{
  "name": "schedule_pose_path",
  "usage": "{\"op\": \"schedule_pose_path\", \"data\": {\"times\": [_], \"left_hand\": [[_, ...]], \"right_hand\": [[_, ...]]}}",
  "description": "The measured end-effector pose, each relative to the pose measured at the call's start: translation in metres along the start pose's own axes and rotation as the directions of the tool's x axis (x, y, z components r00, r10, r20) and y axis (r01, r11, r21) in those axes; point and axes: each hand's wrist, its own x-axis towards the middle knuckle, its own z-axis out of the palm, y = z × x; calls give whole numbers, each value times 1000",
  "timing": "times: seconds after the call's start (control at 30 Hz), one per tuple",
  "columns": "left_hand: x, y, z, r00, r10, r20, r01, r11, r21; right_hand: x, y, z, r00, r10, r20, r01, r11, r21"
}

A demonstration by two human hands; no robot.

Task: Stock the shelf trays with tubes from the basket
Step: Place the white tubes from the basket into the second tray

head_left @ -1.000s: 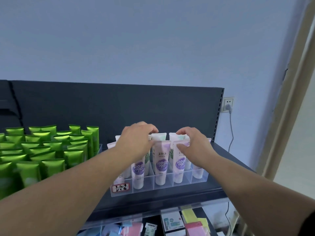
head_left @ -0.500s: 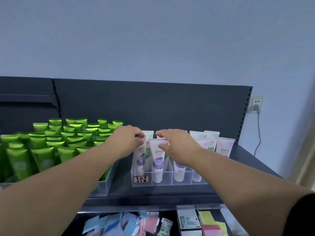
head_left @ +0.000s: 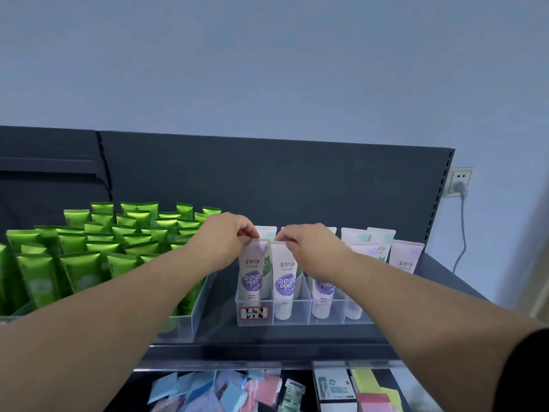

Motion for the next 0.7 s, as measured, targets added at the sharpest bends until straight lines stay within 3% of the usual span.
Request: {"op": "schedule_pose_path", "data": {"times": [0.5, 0.7], "left_hand": [[-12, 4, -1, 1000, 4, -7, -5, 998, -61], [-19, 10, 7, 997, 5, -78, -7, 1000, -28]], "right_hand": [[-10, 6, -1, 998, 3, -60, 0, 998, 62], [-43, 24, 6, 945, -37, -325, 74, 992, 104]]}}
